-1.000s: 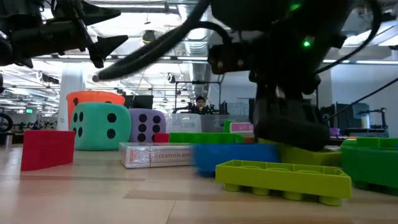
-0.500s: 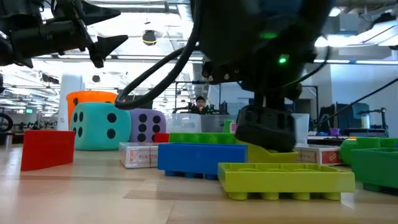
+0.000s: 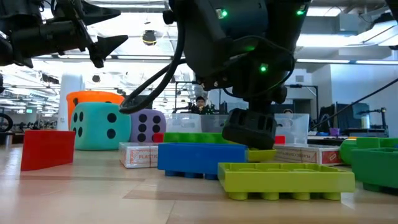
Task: Pick & Place Toys
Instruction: Put the pink deck of cards into the right transparent bin
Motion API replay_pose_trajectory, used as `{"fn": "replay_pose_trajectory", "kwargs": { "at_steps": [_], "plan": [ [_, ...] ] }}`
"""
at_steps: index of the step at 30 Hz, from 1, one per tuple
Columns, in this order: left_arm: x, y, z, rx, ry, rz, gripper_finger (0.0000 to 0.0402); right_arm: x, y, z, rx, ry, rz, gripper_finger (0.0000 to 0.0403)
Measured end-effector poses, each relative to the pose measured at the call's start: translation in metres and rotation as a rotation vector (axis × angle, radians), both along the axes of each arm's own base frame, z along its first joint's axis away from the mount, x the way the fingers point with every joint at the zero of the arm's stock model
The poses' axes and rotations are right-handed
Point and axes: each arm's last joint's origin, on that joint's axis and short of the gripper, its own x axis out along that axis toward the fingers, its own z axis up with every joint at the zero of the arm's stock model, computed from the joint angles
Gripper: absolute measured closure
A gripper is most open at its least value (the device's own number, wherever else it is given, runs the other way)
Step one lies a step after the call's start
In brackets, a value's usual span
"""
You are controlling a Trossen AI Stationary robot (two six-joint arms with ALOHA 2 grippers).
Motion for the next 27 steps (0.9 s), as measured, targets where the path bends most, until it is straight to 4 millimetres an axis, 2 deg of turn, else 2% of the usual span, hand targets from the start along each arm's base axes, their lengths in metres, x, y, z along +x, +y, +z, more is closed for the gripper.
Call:
{"fn": "replay_pose_trajectory", "kwargs": {
  "at_steps": [4,11,15,18,22,27],
  "plan": [
    [0.0,0.0,0.0,0.0,0.001,0.0,0.0092,0.0,-0.002,-0.001,-0.003,-0.003,-0.02,0.0182],
    [0.0,0.0,0.0,0.0,0.001,0.0,0.0092,-0.001,-0.004,0.001,-0.048,-0.034,-0.037,0.0339],
    [0.0,0.0,0.0,0.0,0.001,0.0,0.0092,-0.001,-0.001,0.008,-0.05,-0.08,-0.085,0.0341],
    [0.0,0.0,-0.001,-0.002,0.006,0.0,0.0092,0.003,0.009,0.025,-0.029,-0.132,-0.118,0.0341],
    [0.0,0.0,-0.001,-0.004,0.013,0.0,0.0092,0.012,0.023,0.06,-0.016,-0.249,-0.076,0.0341],
    [0.001,0.0,-0.002,-0.007,0.022,0.0,0.0092,0.02,0.029,0.111,-0.046,-0.455,-0.029,0.0341]
  ]
}}
